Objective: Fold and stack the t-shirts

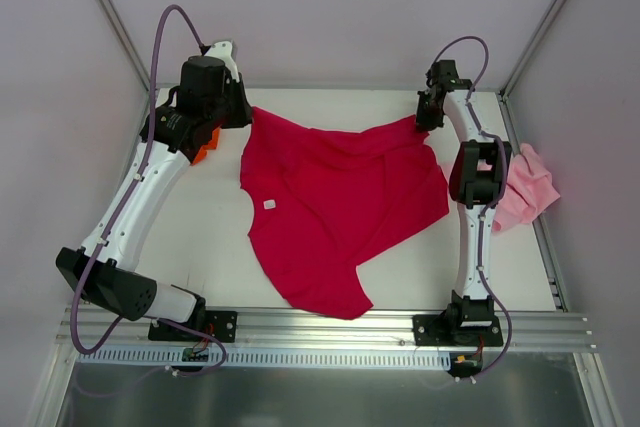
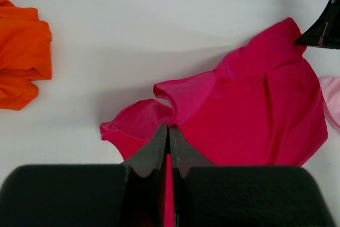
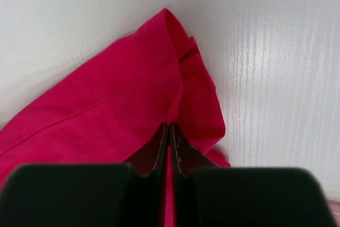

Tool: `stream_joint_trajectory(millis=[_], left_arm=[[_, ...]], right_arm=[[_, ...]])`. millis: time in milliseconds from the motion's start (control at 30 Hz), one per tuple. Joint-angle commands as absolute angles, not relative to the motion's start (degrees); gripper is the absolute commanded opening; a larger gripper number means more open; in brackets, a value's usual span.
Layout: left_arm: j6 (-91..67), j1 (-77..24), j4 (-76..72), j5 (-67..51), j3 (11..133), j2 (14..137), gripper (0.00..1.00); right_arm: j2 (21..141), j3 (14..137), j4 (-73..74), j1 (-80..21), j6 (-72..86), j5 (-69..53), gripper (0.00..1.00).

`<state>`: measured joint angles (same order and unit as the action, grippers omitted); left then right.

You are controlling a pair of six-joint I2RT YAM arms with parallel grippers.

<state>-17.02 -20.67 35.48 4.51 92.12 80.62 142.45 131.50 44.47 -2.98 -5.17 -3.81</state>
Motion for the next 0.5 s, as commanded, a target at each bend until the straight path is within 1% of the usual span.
stream_joint_trajectory(millis=[0, 67, 200, 267, 300, 367, 400, 467], left_arm=[[-16.3, -21.0, 34.9, 3.6, 93.6, 78.3, 0.00], [-16.3, -21.0, 34.9, 3.5, 93.3, 78.0, 0.00], [-17.1, -21.0, 34.2, 2.8, 91.6, 77.3, 0.00], [-17.6, -21.1, 33.6, 3.2, 91.0, 77.2, 0.00], [-17.8, -21.0, 33.1, 3.7, 90.4, 77.1, 0.00], [-18.2, -21.0, 32.0, 4.7, 90.2, 77.5, 0.00], [-18.5, -21.0, 31.6, 4.9, 90.0, 78.0, 0.00], [-19.0, -21.1, 29.9, 5.4, 89.2, 78.6, 0.00]], right_arm=[[140.6, 131.7, 46.5, -2.7, -5.3, -4.7, 0.01], [139.5, 130.5, 45.8, -2.8, -5.3, -4.7, 0.01], [134.2, 122.4, 39.0, -3.9, -5.6, -5.8, 0.01], [133.7, 123.7, 37.5, -5.0, -6.2, -4.0, 0.01], [134.0, 127.9, 38.0, -5.4, -6.8, -3.1, 0.01], [134.5, 132.0, 38.1, -6.2, -7.0, -0.7, 0.01], [134.1, 133.3, 37.4, -6.6, -6.9, -0.4, 0.01], [131.4, 133.8, 33.2, -6.9, -6.1, 4.2, 0.01]])
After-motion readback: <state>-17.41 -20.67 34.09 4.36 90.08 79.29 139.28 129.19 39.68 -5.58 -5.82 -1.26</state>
